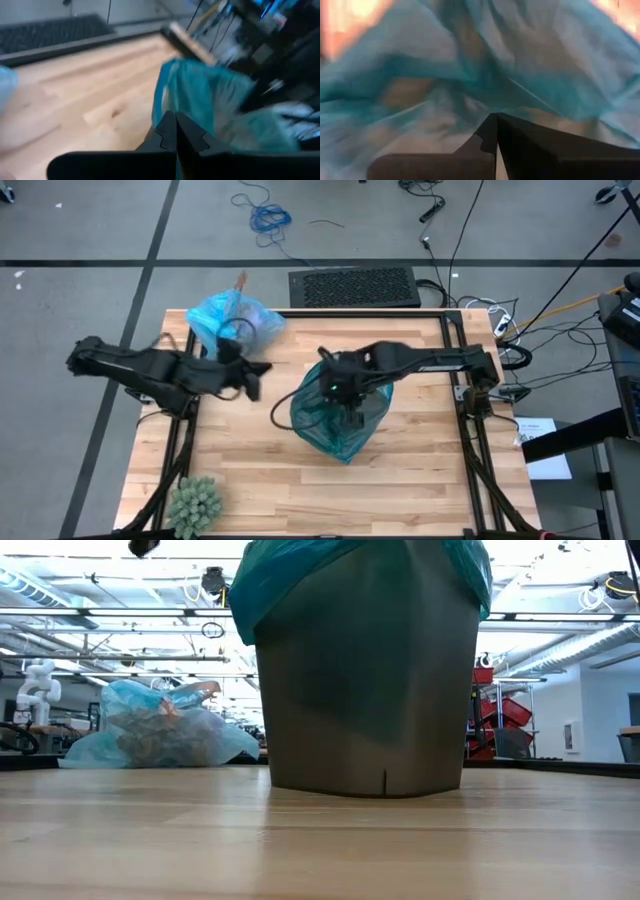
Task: Place trash/remove bag and relplace
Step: Insert the blue trash bag into the black trash bin
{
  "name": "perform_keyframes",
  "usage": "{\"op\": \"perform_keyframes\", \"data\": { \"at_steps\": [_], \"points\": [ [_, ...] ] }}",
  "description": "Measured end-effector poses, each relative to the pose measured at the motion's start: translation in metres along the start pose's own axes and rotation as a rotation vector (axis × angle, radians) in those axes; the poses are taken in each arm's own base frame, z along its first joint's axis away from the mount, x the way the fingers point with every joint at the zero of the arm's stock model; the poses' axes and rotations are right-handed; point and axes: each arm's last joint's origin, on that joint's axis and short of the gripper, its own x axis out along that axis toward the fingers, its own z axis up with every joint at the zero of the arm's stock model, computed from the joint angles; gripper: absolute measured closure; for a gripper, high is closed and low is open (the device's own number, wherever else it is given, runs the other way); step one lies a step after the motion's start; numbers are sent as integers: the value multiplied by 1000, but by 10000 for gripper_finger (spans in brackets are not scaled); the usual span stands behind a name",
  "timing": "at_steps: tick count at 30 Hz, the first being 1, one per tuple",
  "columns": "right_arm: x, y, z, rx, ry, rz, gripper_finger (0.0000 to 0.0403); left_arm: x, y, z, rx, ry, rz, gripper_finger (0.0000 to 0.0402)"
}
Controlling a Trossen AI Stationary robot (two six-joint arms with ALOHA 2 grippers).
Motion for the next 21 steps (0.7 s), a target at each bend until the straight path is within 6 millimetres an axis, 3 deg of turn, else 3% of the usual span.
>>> {"op": "perform_keyframes", "data": {
  "at_steps": [5, 10, 21],
  "points": [
    [39, 1, -1, -1, 4, -21, 403, -26, 13, 15, -32, -87, -28, 402],
    [69, -1, -6, 32, 21, -26, 403, -30, 16, 17, -34, -105, -21, 402],
    [94, -13, -12, 125, 49, -28, 403, -25, 15, 13, -16, -84, 3, 402]
  ]
}}
